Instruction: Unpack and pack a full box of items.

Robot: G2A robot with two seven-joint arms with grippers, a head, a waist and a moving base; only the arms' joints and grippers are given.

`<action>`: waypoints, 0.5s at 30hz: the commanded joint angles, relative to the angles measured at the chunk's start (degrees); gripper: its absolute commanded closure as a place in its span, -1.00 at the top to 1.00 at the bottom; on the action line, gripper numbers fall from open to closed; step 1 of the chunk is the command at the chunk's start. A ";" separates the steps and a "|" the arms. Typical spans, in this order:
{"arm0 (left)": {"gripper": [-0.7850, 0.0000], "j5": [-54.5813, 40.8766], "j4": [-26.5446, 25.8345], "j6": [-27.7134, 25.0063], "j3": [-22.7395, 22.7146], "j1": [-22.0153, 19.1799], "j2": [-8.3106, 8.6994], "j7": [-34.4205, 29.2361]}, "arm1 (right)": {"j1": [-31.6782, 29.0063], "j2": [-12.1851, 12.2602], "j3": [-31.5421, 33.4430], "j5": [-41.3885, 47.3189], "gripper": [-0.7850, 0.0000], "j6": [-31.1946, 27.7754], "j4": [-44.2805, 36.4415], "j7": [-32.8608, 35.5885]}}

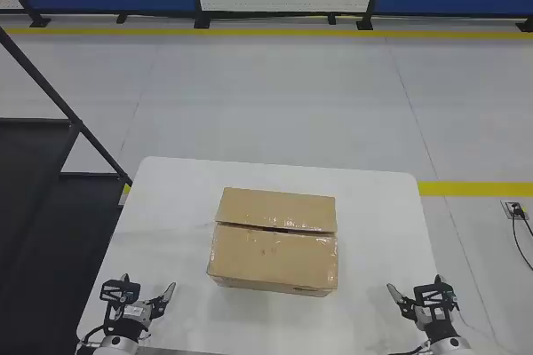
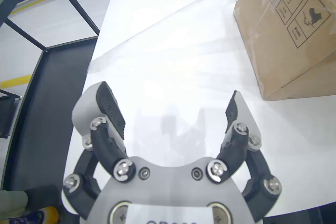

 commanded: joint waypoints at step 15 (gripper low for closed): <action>1.00 -9.03 -1.79 -11.47 -5.13 -1.53 0.28 6.18 | -0.50 -0.25 -0.94 12.01 1.00 -8.99 -15.59 8.19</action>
